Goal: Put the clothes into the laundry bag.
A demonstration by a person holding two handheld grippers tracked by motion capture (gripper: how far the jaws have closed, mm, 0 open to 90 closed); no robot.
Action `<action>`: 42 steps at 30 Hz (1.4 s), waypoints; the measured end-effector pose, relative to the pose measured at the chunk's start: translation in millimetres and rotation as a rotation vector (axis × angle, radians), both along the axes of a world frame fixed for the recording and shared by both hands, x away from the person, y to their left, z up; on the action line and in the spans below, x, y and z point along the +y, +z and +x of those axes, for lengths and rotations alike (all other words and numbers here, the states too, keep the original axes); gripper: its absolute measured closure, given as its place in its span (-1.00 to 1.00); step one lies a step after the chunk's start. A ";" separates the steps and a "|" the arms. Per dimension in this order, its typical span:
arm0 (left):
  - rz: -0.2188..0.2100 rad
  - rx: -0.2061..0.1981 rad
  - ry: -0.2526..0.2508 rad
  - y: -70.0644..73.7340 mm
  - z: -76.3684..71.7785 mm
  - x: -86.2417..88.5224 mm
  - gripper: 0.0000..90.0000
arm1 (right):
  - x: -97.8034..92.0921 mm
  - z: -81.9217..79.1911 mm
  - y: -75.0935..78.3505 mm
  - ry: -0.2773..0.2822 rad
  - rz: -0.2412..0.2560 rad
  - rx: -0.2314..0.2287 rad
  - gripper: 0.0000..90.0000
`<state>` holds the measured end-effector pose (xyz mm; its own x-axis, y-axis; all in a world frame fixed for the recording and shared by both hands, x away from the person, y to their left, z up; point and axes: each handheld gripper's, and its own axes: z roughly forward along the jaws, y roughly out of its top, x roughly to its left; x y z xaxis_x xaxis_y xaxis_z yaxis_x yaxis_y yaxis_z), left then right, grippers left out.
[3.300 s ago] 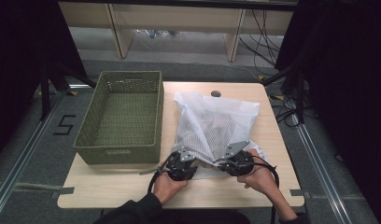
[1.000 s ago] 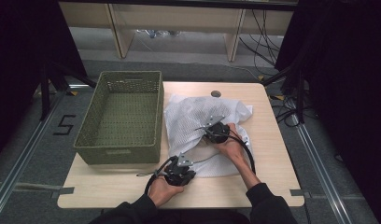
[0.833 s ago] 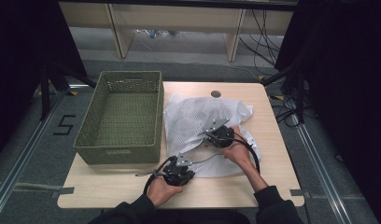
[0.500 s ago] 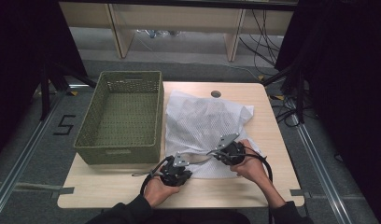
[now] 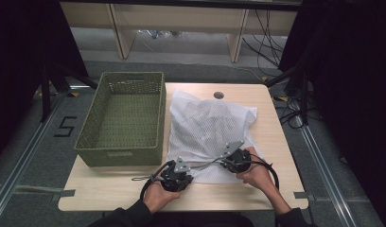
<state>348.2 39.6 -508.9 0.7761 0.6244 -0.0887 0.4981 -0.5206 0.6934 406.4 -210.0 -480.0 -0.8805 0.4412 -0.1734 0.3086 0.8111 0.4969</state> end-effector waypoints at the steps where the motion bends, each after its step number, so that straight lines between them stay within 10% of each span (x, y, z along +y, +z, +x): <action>1: 0.000 0.005 0.001 0.2 -1.0 0.6 0.95 | -0.5 -1.3 2.4 0.005 0.009 0.004 0.89; 11: -0.073 -0.004 -0.044 21.3 -18.3 7.9 0.35 | -7.6 -17.8 25.3 -0.070 0.204 -0.093 0.26; 18: -0.093 -0.028 -0.026 32.1 -29.1 25.1 0.02 | -4.3 -27.3 28.5 -0.068 0.236 -0.095 0.07; 30: -0.140 -0.079 0.018 35.9 -33.1 54.3 -0.48 | -41.0 -28.1 34.3 -0.269 0.409 -0.063 -0.12; 42: -0.160 -0.101 0.031 35.1 -38.6 67.9 -0.52 | -59.1 -37.2 34.3 -0.327 0.436 -0.067 -0.21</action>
<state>309.6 107.5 -473.7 0.7665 0.6324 -0.1119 0.4363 -0.3849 0.8133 369.1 -269.1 -445.7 -0.6789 0.7333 0.0356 0.4662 0.3930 0.7926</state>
